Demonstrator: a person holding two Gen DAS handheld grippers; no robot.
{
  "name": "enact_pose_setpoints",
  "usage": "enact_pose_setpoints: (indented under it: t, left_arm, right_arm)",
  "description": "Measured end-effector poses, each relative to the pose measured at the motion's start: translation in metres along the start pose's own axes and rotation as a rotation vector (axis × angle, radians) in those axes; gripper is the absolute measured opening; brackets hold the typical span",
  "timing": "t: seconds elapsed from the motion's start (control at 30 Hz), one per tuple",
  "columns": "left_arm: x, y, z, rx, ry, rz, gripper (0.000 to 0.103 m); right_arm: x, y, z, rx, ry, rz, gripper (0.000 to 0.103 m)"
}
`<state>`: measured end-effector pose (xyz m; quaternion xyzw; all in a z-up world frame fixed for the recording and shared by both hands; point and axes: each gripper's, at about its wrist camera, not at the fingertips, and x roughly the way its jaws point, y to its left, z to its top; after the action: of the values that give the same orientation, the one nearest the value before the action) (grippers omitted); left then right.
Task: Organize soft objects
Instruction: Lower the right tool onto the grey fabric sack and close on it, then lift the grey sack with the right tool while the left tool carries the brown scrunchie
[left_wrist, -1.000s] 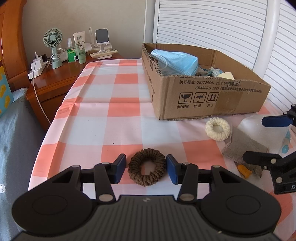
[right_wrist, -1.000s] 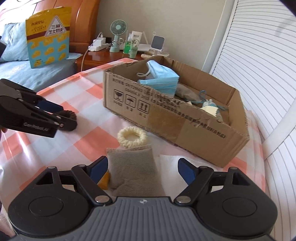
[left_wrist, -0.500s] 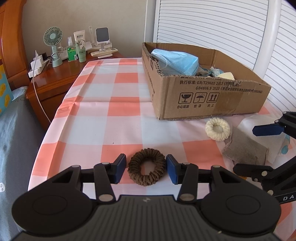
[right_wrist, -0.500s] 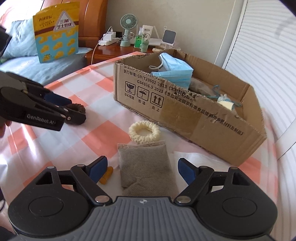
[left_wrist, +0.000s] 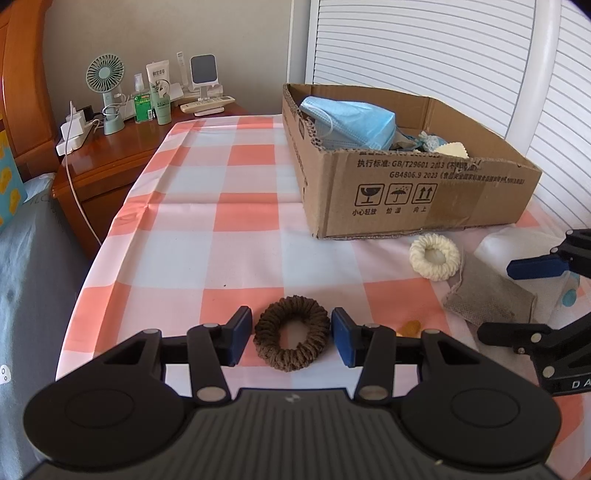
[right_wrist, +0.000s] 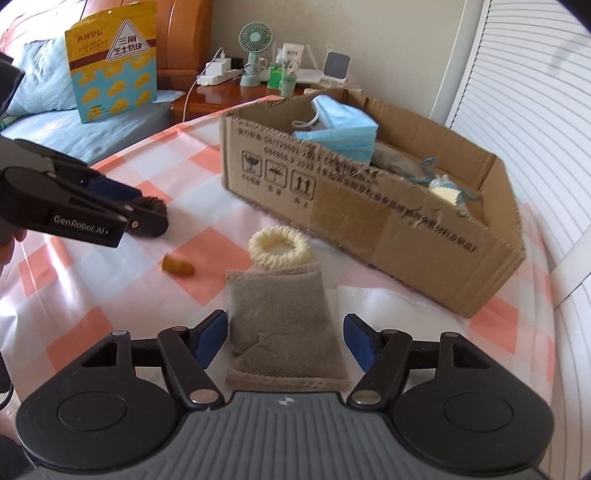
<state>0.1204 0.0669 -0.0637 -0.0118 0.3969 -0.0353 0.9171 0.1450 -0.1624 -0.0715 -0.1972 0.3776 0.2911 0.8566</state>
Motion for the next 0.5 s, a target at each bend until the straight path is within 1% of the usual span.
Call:
enact_pose_setpoints:
  t: [0.07,0.17,0.3,0.37,0.5]
  left_arm:
    - [0.000,0.000,0.000,0.001,0.000,0.001,0.047]
    - [0.000,0.000,0.000,0.001,0.001,0.001,0.047]
    - [0.000,-0.001,0.000,0.004,0.001,-0.001,0.047]
    - [0.000,-0.001,0.000,0.005,0.001,-0.005,0.047]
    - [-0.002,0.000,0.000,0.005,0.004,-0.018,0.047]
  right_arm:
    - [0.003,0.000,-0.001,0.012,-0.007,0.012,0.073]
    - [0.002,-0.001,0.001,0.034,-0.006,0.024,0.057]
    - [-0.004,0.001,0.002,0.030,-0.013,0.005,0.045]
    - [-0.010,0.002,0.002,0.039,-0.017,0.001,0.042]
    - [-0.026,0.008,0.002,0.047,-0.039,0.018,0.042]
